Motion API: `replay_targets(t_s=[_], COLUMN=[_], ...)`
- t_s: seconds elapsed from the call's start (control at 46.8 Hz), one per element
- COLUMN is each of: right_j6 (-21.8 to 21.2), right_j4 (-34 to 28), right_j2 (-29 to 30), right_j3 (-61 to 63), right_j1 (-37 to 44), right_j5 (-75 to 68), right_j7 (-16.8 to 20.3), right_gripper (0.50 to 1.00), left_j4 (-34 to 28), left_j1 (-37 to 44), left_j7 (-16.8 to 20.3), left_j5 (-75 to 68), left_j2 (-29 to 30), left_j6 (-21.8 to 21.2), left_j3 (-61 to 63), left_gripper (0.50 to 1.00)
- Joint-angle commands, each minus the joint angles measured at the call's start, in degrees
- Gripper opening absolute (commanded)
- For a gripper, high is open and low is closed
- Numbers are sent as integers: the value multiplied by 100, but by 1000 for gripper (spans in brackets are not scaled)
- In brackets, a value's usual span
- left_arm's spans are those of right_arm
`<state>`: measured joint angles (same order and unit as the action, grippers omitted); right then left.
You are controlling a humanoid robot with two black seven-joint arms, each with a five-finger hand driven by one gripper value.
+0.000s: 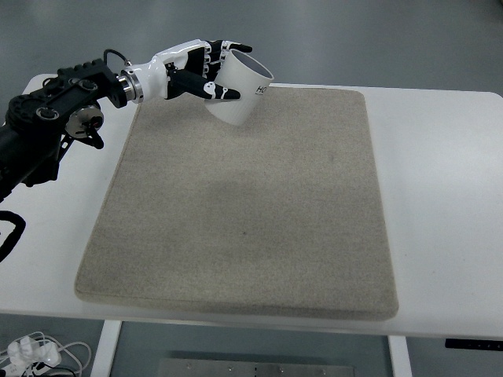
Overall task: Flip white cup upright
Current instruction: 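Lift the cup with the left hand and rotate it toward upright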
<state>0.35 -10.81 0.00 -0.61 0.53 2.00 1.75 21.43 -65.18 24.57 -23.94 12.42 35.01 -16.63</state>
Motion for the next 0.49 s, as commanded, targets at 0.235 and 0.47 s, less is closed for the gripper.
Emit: replay_targets(t_s=[0.235, 0.47], right_j6=[0, 0], right_j4=[0, 0], right_j2=[0, 0], right_j3=[0, 0], right_j1=[0, 0], right_j5=[2, -7], right_j7=[1, 1], right_gripper=[952, 952], left_j4=[-87, -122], left_j1=[585, 963], left_j7=[1043, 1043], left_j5=[302, 293], left_j2=[41, 41], left_j6=[-1, -1], left_j3=[2, 11], left_gripper=[500, 500])
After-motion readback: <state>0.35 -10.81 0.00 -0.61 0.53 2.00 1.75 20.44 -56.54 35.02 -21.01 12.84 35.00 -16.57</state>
